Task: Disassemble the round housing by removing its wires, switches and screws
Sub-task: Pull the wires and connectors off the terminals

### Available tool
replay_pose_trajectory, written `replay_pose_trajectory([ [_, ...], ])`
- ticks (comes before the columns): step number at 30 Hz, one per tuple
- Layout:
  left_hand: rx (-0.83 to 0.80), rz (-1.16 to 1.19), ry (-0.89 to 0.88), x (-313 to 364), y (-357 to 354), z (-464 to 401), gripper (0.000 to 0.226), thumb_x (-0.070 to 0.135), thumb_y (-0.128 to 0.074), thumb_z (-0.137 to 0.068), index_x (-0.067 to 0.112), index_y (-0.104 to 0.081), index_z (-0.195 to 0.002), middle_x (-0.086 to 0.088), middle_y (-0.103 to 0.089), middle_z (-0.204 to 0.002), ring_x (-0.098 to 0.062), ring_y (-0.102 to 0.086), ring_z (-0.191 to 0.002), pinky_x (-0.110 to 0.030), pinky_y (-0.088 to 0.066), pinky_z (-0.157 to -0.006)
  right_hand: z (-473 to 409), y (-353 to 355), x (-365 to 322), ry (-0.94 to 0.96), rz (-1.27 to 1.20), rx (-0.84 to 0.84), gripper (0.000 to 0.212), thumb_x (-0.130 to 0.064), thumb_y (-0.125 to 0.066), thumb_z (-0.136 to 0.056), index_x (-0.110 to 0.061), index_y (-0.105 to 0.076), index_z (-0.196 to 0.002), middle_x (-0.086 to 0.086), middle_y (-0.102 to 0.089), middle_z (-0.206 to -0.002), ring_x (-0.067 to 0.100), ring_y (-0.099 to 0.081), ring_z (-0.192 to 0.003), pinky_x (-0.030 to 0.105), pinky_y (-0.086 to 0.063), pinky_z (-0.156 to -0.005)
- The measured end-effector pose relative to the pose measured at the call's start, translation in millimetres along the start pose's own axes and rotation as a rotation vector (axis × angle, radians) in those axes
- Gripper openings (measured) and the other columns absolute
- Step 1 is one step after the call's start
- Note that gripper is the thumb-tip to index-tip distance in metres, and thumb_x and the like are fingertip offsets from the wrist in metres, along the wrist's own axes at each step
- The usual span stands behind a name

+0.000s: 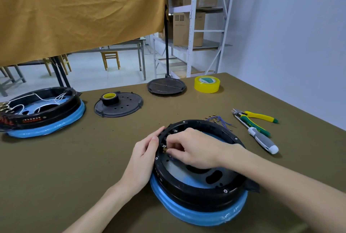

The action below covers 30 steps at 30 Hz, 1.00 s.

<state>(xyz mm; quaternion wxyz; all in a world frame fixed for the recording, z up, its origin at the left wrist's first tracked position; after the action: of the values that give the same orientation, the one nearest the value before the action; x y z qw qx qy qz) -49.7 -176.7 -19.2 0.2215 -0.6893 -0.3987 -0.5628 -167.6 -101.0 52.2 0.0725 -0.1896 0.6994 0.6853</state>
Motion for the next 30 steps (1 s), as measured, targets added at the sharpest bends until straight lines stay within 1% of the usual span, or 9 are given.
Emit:
replay_pose_trajectory([
  [6,0.011,-0.002,0.002,-0.2,0.5,0.2,0.04,0.025,-0.035,-0.112,0.031,-0.057,-0.144,0.019,-0.067,-0.136,0.0,-0.058,-0.13,-0.023,-0.044,-0.11,1.7,-18.1,-18.5,-0.034,0.233,0.157,0.019,-0.029,-0.049,-0.101,-0.021,-0.045,-0.084,0.006,-0.058,-0.081,0.03,-0.046,-0.07,0.037,-0.033,-0.062],
  [10,0.005,0.014,-0.007,1.6,-0.8,0.4,0.039,0.023,-0.035,-0.112,0.028,-0.057,-0.145,0.018,-0.068,-0.134,0.0,-0.06,-0.128,-0.013,-0.047,-0.102,4.5,-6.3,-2.0,-0.07,0.128,0.092,0.018,-0.036,-0.051,-0.102,-0.026,-0.053,-0.088,-0.002,-0.063,-0.085,0.027,-0.058,-0.085,0.038,-0.045,-0.072],
  [12,0.015,0.009,-0.014,2.4,-0.1,-0.1,0.039,0.022,-0.035,-0.112,0.026,-0.058,-0.144,0.017,-0.068,-0.135,0.0,-0.059,-0.129,-0.017,-0.046,-0.106,5.2,-7.7,-6.9,-0.054,0.16,0.114,0.018,-0.035,-0.049,-0.103,-0.025,-0.05,-0.088,0.002,-0.065,-0.088,0.029,-0.057,-0.085,0.039,-0.042,-0.069],
  [15,0.022,0.003,-0.023,3.0,0.8,-0.7,0.039,0.019,-0.035,-0.113,0.025,-0.059,-0.143,0.017,-0.068,-0.135,-0.001,-0.058,-0.13,-0.014,-0.045,-0.106,5.2,-22.2,-16.2,-0.056,0.203,0.158,0.018,-0.032,-0.047,-0.103,-0.021,-0.049,-0.089,0.006,-0.062,-0.086,0.032,-0.055,-0.076,0.039,-0.038,-0.064],
  [20,0.018,0.003,-0.015,3.8,0.2,-0.5,0.039,0.019,-0.035,-0.113,0.024,-0.059,-0.144,0.015,-0.068,-0.136,-0.002,-0.058,-0.131,-0.023,-0.045,-0.109,1.4,1.3,1.3,-0.017,0.024,-0.016,0.018,-0.033,-0.055,-0.102,-0.021,-0.062,-0.091,-0.005,-0.064,-0.08,0.016,-0.054,-0.076,0.037,-0.048,-0.074],
  [24,0.032,-0.011,-0.027,5.0,1.4,-1.1,0.039,0.016,-0.036,-0.112,0.022,-0.06,-0.143,0.016,-0.068,-0.134,0.0,-0.058,-0.13,-0.018,-0.045,-0.108,5.5,-14.0,-20.9,-0.015,0.29,0.135,0.019,-0.031,-0.048,-0.103,-0.019,-0.048,-0.088,0.004,-0.059,-0.082,0.029,-0.049,-0.073,0.04,-0.039,-0.065],
  [26,0.028,-0.01,-0.025,4.8,0.9,-0.6,0.039,0.016,-0.036,-0.112,0.022,-0.06,-0.143,0.016,-0.068,-0.135,-0.001,-0.058,-0.13,-0.018,-0.045,-0.108,5.6,-15.1,-17.1,-0.087,0.229,0.172,0.02,-0.031,-0.049,-0.101,-0.019,-0.048,-0.086,0.002,-0.053,-0.079,0.031,-0.053,-0.074,0.04,-0.041,-0.064],
  [28,0.018,-0.011,-0.023,4.9,-0.5,0.0,0.039,0.017,-0.036,-0.112,0.023,-0.06,-0.143,0.016,-0.068,-0.135,0.0,-0.058,-0.13,-0.022,-0.044,-0.109,5.0,-10.0,-6.2,-0.14,0.089,0.144,0.021,-0.031,-0.053,-0.1,-0.017,-0.057,-0.085,0.001,-0.061,-0.081,0.029,-0.059,-0.08,0.039,-0.049,-0.07],
  [30,0.019,-0.017,-0.022,4.9,0.1,-0.4,0.039,0.017,-0.036,-0.112,0.024,-0.06,-0.143,0.017,-0.068,-0.135,0.001,-0.058,-0.13,-0.023,-0.043,-0.11,5.5,-10.7,-11.7,-0.082,0.12,0.133,0.02,-0.031,-0.052,-0.101,-0.018,-0.054,-0.085,0.005,-0.065,-0.086,0.03,-0.059,-0.082,0.04,-0.047,-0.069],
])
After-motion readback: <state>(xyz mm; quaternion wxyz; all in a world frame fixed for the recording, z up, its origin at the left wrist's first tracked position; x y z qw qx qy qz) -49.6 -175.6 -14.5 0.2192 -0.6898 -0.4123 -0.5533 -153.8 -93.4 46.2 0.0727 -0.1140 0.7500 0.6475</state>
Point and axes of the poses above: each hand's wrist, its own z-axis away from the middle knuckle, its own y-axis out of the back of the hand, x = y × z, the point moved 6 cm from there along -z, towards the middle knuckle
